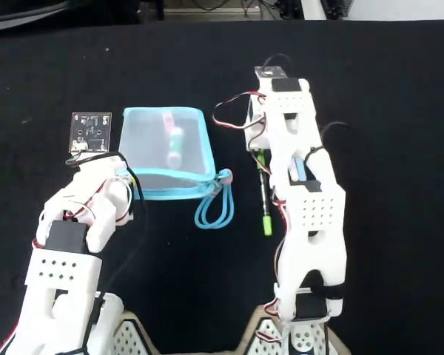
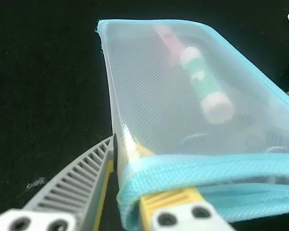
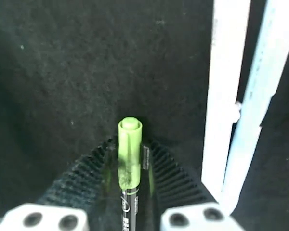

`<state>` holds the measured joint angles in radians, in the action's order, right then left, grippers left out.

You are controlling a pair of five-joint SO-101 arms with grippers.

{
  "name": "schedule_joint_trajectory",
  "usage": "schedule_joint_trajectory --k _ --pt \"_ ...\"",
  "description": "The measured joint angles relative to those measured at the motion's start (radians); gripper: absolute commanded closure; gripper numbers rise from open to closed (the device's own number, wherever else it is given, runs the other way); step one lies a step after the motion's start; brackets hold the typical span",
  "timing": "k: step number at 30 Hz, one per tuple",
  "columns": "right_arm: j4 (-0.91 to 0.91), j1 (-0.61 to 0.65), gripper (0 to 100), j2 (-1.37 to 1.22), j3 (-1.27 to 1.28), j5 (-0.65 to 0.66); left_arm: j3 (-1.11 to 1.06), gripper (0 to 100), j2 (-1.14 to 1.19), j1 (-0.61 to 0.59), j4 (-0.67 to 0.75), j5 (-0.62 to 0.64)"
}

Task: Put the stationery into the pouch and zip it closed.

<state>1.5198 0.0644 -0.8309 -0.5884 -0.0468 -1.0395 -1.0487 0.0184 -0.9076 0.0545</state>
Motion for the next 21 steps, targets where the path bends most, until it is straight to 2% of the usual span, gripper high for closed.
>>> schedule_joint_trajectory --k 6,10,15,21 --pt "0.057 0.002 98.8 0.018 0.005 0.025 0.0 97 0.0 0.0 0.0 0.0" --pt "0.054 0.021 98.8 0.097 0.097 0.031 0.0 97 0.0 0.0 0.0 0.0" --pt "-0.055 0.078 98.7 0.259 0.315 0.031 0.0 97 0.0 0.0 0.0 0.0" --pt "-0.207 0.084 97.0 0.393 0.503 0.032 0.0 97 0.0 0.0 0.0 0.0"
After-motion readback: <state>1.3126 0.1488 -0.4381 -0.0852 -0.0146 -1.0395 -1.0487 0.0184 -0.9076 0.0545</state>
